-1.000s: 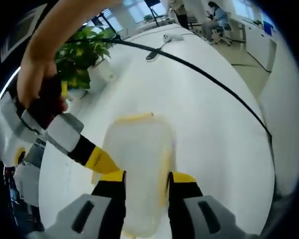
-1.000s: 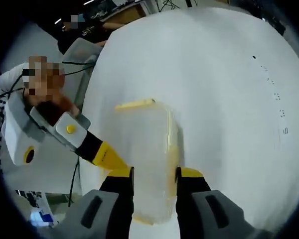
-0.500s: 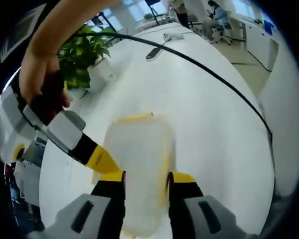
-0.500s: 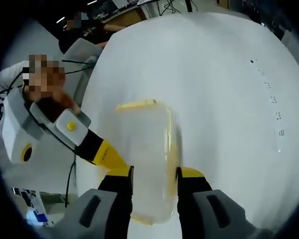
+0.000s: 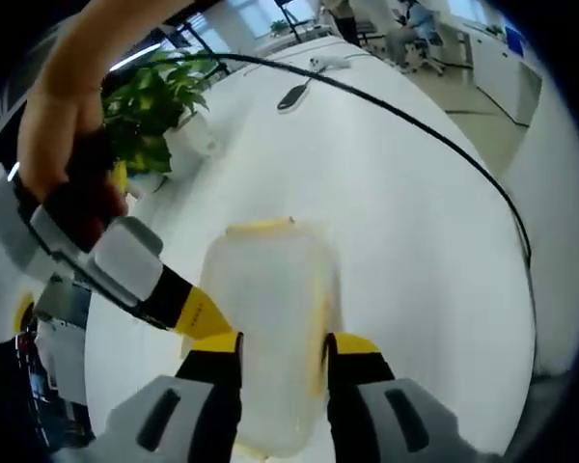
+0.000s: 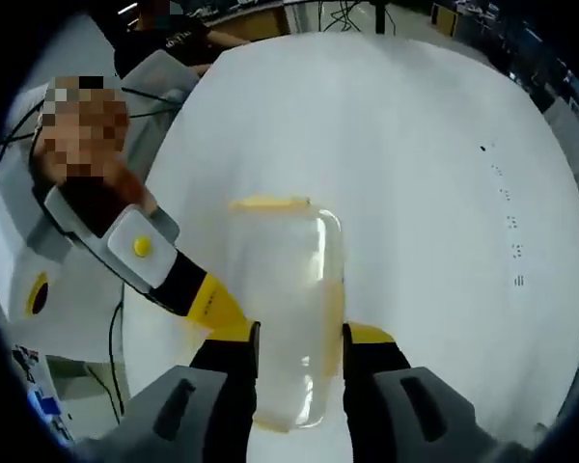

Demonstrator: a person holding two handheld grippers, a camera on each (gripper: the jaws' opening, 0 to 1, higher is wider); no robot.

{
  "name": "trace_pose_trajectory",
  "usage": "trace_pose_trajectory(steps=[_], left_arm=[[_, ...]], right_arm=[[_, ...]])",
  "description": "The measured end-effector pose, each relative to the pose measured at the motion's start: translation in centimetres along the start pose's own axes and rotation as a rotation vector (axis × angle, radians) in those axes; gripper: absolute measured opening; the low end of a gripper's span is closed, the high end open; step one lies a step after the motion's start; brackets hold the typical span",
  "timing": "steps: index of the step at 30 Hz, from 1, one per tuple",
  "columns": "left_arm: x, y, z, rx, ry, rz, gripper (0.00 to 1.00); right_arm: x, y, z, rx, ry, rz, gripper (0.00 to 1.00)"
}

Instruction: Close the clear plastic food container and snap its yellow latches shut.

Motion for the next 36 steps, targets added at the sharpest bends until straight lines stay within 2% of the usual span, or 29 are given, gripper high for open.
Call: trace_pose_trajectory(steps=[2,4,5,7,8,10,11,12,14,15,16,17,19,21,24,26,29,31,33,36], left_arm=[[0.0,0.1,0.0,0.003,0.001,-0.033,0.28],[0.0,0.3,0.2,0.02,-0.004,-0.119,0.29],[0.1,0.6,0.3,0.04,-0.013,-0.12,0.31],[0.2,0.6,0.7,0.029,-0.019,-0.098,0.4],[0.0,0.5,1.1,0.005,0.004,-0.049,0.43],[-0.4,0.8,1.8,-0.013,0.052,0.03,0.42],[0.1,1.0,2.1,-0.016,0.041,0.068,0.41],[1.0,1.2,2.5,-0.031,0.003,0.134,0.42],[1.9,1.5,3.1,-0.066,-0.017,0.197,0.43],[2.7,1.6,3.5,-0.096,-0.03,0.279,0.43],[3.1,1.5,3.7,-0.123,-0.035,0.324,0.43],[3.5,1.1,4.0,-0.177,-0.036,0.344,0.44],[4.3,1.1,4.2,-0.215,-0.06,0.4,0.51],[4.8,1.7,4.2,-0.216,-0.092,0.409,0.65],[5.1,2.8,3.7,-0.211,-0.136,0.386,0.76],[4.7,4.4,3.0,-0.155,-0.121,0.427,0.77],[4.2,5.2,2.4,-0.179,-0.096,0.505,0.8],[3.8,5.7,2.0,-0.19,-0.072,0.558,0.81],[3.7,6.4,1.7,-0.175,-0.065,0.576,0.8],[3.7,6.8,1.2,-0.17,-0.07,0.578,0.84]], right_arm=[[0.0,0.0,0.1,-0.004,0.022,0.009,0.32],[-0.8,-0.1,0.5,-0.017,0.101,0.003,0.37],[-1.5,0.0,0.7,-0.017,0.155,-0.007,0.4],[-2.1,0.1,1.7,-0.038,0.228,0.0,0.4],[-2.3,-0.2,2.5,-0.095,0.268,-0.025,0.4],[-1.7,-0.2,3.6,-0.175,0.258,-0.07,0.39],[-1.5,0.0,3.9,-0.199,0.258,-0.081,0.39],[-1.2,0.4,4.4,-0.223,0.28,-0.09,0.41],[-0.9,1.2,4.7,-0.244,0.305,-0.103,0.43],[-0.5,1.5,4.8,-0.283,0.313,-0.13,0.44],[-0.1,1.3,4.6,-0.326,0.306,-0.139,0.46],[0.6,1.4,4.2,-0.361,0.299,-0.153,0.49],[1.4,1.7,3.7,-0.395,0.331,-0.15,0.52],[1.8,2.0,3.5,-0.425,0.358,-0.174,0.54],[2.4,2.8,3.3,-0.517,0.378,-0.251,0.57],[2.9,3.6,2.9,-0.551,0.375,-0.305,0.59],[3.4,4.7,2.1,-0.568,0.369,-0.351,0.67],[4.0,5.6,1.2,-0.571,0.362,-0.375,0.67],[4.2,6.4,0.5,-0.575,0.368,-0.41,0.66],[4.4,7.1,-0.5,-0.566,0.369,-0.442,0.75]])
Point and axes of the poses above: the point that each gripper's makers call its tool centre point, and the gripper's own axes: z roughly backward along the fingers, x roughly to its left, y roughly out of its underside, the point moved 1 cm from there along z, roughly backward along the fingers, and after that the axes turned 9 degrees about x, right-handed, at the moved point
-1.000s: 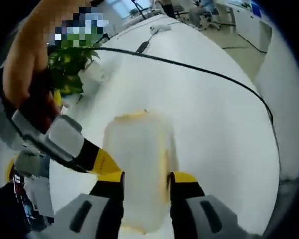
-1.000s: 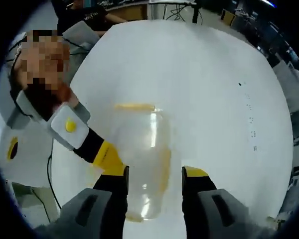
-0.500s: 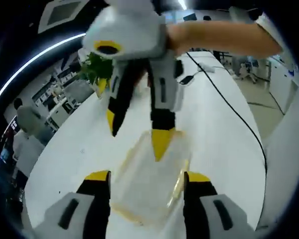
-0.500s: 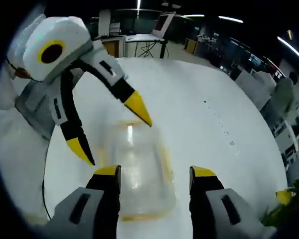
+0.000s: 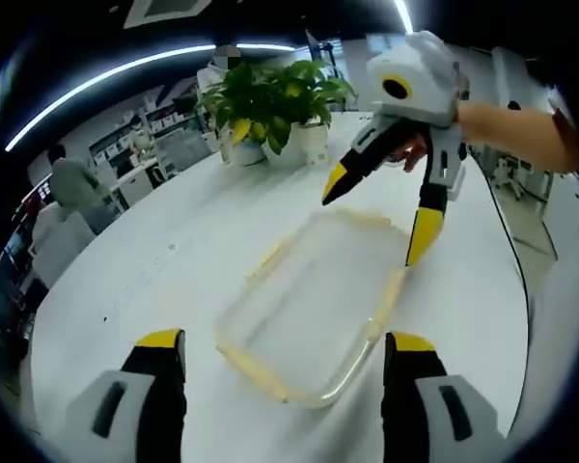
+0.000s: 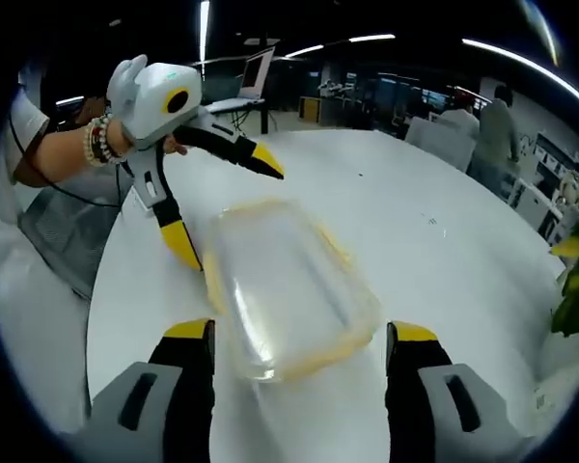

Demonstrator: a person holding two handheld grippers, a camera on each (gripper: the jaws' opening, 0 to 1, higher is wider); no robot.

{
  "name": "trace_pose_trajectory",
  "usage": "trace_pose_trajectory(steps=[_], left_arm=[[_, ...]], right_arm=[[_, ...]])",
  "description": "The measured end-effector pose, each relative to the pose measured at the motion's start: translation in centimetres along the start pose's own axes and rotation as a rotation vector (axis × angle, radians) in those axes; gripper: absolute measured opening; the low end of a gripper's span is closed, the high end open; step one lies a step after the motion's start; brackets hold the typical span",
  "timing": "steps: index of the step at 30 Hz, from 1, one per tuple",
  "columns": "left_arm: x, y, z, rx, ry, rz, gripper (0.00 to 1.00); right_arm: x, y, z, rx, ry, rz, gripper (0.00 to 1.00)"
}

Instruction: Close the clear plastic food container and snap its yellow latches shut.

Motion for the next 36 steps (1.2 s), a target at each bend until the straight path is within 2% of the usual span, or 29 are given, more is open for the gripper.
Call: trace_pose_trajectory(steps=[2,3,5,7,9,10,12,15,18,19,20,21,23,27,36], left_arm=[[0.0,0.4,-0.4,0.008,-0.004,0.02,0.86],[-0.2,1.0,-0.7,0.029,-0.002,0.048,0.86],[-0.5,1.4,-1.2,0.032,-0.005,0.053,0.87],[-0.8,1.8,-1.6,0.034,0.001,0.066,0.9],[-1.0,1.8,-1.9,0.019,0.011,0.091,0.92],[-1.1,1.4,-1.9,-0.014,0.014,0.103,0.92],[-1.2,0.9,-2.0,-0.048,0.016,0.13,0.92],[-1.0,0.9,-2.3,-0.044,0.002,0.124,0.92],[-1.6,1.3,-2.8,-0.018,0.027,0.119,0.89],[-1.7,1.3,-2.9,-0.019,0.023,0.116,0.88],[-1.7,1.3,-2.9,-0.019,0.021,0.113,0.86],[-1.8,1.4,-3.0,-0.012,0.03,0.107,0.82],[-1.9,2.4,-3.2,0.044,0.045,0.096,0.76],[-1.4,2.5,-3.2,0.027,0.044,0.131,0.67],[-1.4,2.4,-3.2,0.051,0.051,0.138,0.64]], right_arm=[[-0.2,0.8,-0.4,0.014,0.03,-0.015,0.82],[-0.1,1.1,-0.7,0.006,0.041,-0.014,0.85],[-0.1,1.4,-1.3,-0.011,0.063,-0.023,0.9],[0.1,1.8,-1.8,-0.014,0.065,-0.033,0.92],[0.0,2.2,-2.4,-0.016,0.079,-0.055,0.97],[-0.1,2.2,-2.6,-0.019,0.091,-0.06,0.99],[-0.2,2.2,-2.8,-0.031,0.103,-0.063,1.0],[-0.2,1.9,-3.0,-0.055,0.112,-0.071,1.0],[-0.3,1.5,-3.4,-0.083,0.113,-0.078,1.0],[-0.1,1.5,-3.6,-0.089,0.102,-0.072,0.99],[0.3,1.6,-3.9,-0.079,0.079,-0.048,0.93],[0.5,1.8,-4.0,-0.061,0.071,-0.03,0.84],[0.3,1.9,-4.2,-0.053,0.088,-0.01,0.68],[0.4,1.6,-4.4,-0.061,0.081,-0.027,0.69],[0.2,1.4,-4.6,-0.038,0.094,-0.026,0.69]])
Point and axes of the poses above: the point that each gripper's makers call its tool centre point, and the gripper's own axes: z roughly backward along the fingers, x roughly to its left, y roughly out of its underside, the point moved 1 cm from there along z, roughly backward along the fingers, and after that the axes turned 9 degrees about x, right-handed, at the moved point
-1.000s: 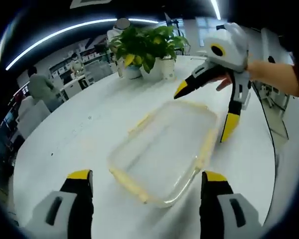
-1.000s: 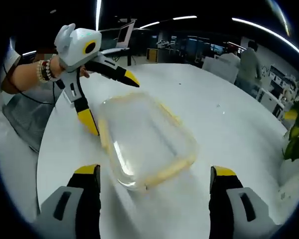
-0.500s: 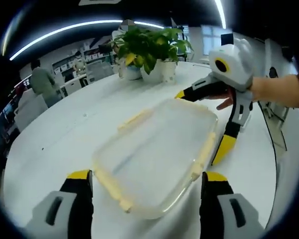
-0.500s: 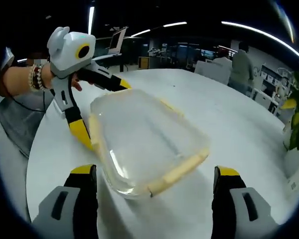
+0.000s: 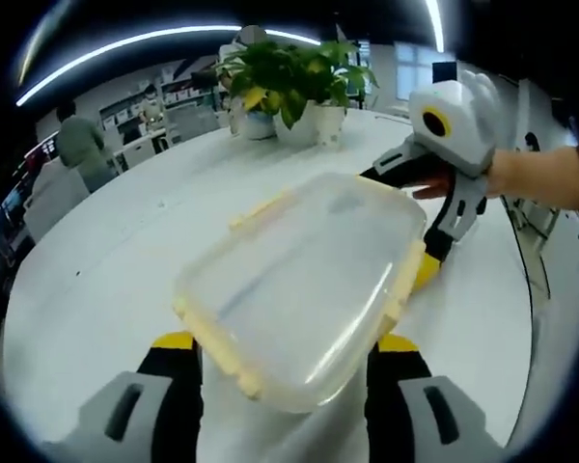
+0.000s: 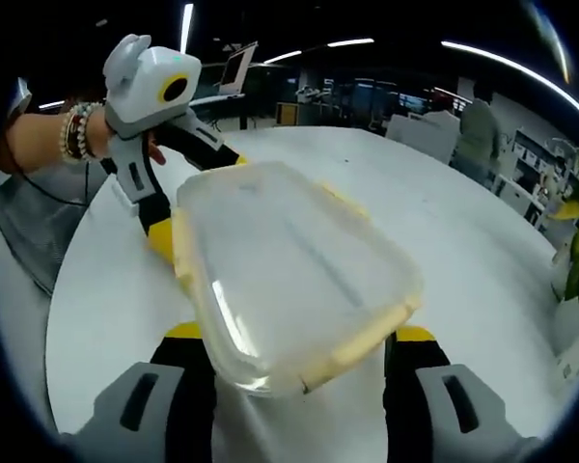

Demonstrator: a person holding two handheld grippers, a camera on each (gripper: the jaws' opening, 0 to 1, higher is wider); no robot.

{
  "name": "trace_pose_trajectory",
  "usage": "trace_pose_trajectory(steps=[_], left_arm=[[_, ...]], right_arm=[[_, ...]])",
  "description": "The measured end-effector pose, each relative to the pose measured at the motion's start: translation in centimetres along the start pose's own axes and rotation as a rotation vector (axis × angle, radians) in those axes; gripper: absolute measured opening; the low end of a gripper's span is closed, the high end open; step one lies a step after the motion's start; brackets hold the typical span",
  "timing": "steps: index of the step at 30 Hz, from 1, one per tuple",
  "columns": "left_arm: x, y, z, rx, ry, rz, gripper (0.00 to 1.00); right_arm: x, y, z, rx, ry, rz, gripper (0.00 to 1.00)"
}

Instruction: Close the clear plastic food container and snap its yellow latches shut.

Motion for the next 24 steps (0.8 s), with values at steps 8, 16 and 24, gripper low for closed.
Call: trace_pose_trajectory(steps=[8,16,24], left_arm=[[0.4,0.5,0.6,0.023,0.007,-0.003,0.62],[1.0,1.6,1.5,0.048,0.013,0.018,0.61],[1.9,3.4,3.3,0.075,0.007,-0.016,0.58]], right_arm=[[0.4,-0.4,-0.3,0.022,0.007,-0.01,0.69],[1.4,-1.0,-0.8,0.048,0.009,-0.028,0.66],[3.4,-2.2,-1.6,0.042,0.011,-0.054,0.66]])
Point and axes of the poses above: the point that each gripper's makers call its tool centre point, and the gripper's own axes: z roughly backward along the fingers, x roughly to its left, y roughly out of its underside, the point moved 1 cm from there along z, roughly backward along the fingers, and after that the axes turned 9 degrees about x, right-handed, at the moved point
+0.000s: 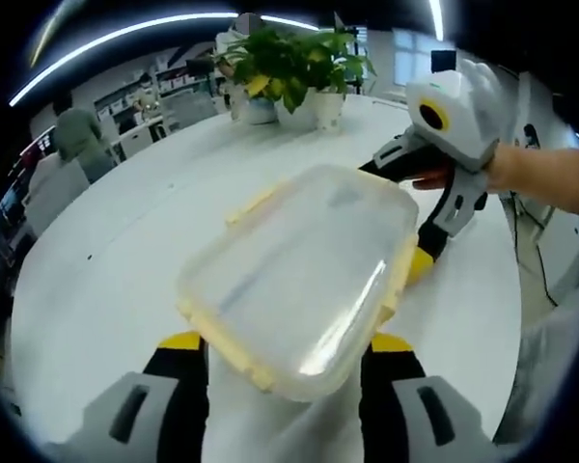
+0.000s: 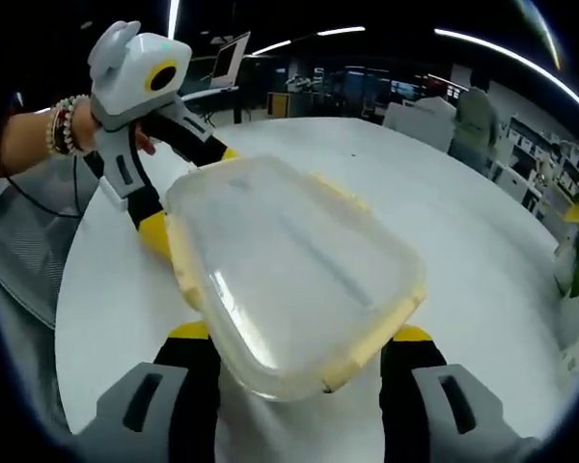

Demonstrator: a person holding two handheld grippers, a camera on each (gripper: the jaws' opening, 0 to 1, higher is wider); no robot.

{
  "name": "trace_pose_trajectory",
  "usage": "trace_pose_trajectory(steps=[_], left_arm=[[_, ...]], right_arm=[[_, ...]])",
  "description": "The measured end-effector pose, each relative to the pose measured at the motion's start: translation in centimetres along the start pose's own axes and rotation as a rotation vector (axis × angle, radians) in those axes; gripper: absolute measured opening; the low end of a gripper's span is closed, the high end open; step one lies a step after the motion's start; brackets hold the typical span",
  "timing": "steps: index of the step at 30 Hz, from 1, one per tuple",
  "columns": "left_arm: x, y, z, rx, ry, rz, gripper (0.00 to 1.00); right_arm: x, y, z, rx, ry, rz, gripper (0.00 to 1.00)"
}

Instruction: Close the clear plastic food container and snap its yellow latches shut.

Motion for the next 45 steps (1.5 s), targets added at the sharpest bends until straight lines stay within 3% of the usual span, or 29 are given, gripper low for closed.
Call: trace_pose_trajectory(steps=[12,27,38,45], left_arm=[[2.6,4.0,2.2,0.027,0.01,-0.01,0.55],[8.8,10.0,5.5,0.058,-0.032,0.002,0.53],[12.1,12.6,6.7,0.055,-0.037,0.001,0.52],[13.2,12.8,6.4,0.037,-0.045,0.002,0.51]], right_arm=[[3.2,-3.0,-1.9,0.018,-0.022,0.003,0.64],[7.3,-9.7,-5.9,0.016,-0.025,0.056,0.61],[9.4,-12.6,-8.3,0.022,-0.019,0.049,0.61],[9.3,-13.4,-8.7,0.03,0.015,0.052,0.57]])
Point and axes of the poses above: the point that each gripper's makers call its tool centre point, and the gripper's own axes: z roughly backward along the fingers, x roughly to its left, y roughly out of its underside, the point moved 1 cm from there along z, roughly backward along the fingers, and after that the axes turned 9 degrees about x, right-handed, at the moved point
